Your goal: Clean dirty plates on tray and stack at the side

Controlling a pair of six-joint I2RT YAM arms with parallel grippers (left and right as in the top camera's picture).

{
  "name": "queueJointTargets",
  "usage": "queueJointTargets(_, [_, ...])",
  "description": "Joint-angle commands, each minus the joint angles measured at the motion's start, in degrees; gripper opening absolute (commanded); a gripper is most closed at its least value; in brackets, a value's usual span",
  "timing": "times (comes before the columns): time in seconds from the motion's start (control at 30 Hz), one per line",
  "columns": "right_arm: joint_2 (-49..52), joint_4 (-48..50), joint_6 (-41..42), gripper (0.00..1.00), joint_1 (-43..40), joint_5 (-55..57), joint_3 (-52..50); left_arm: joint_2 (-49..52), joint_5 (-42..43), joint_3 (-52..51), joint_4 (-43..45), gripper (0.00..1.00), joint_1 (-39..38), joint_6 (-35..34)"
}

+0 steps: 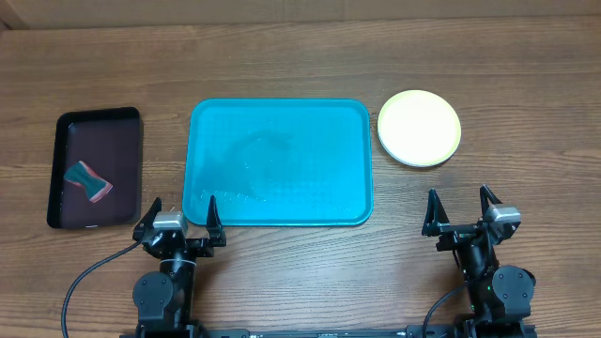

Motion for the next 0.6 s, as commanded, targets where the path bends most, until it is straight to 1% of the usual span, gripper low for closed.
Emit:
queueJointTargets(0.0, [-0.7,0.4,-0.4,1.0,0.2,0.4,-0.6,-0.7,-0.7,-0.2,-0.1,1.0,-0.4,-0.8])
queueJointTargets(0.13, [-0.7,0.2,-0.7,1.0,0.2,1.7,-0.6,-0.7,-0.7,-0.2,-0.1,1.0,-0.4,-0.8])
queueJointTargets(0.27, [-0.7,0.0,-7.5,1.0,0.2,1.7,-0.6,-0.7,-0.7,-0.2,-0.1,1.0,-0.4,-0.8])
queueJointTargets(0.37, [-0.7,0.0,-10.7,1.0,0.1,2.4,-0.6,-0.7,-0.7,-0.2,-0.1,1.0,-0.4,-0.8])
queueJointTargets(0.57, [-0.7,0.0,-10.4,1.0,0.1,2.2,-0.6,-0.7,-0.7,-0.2,-0.1,1.0,-0.4,-0.8])
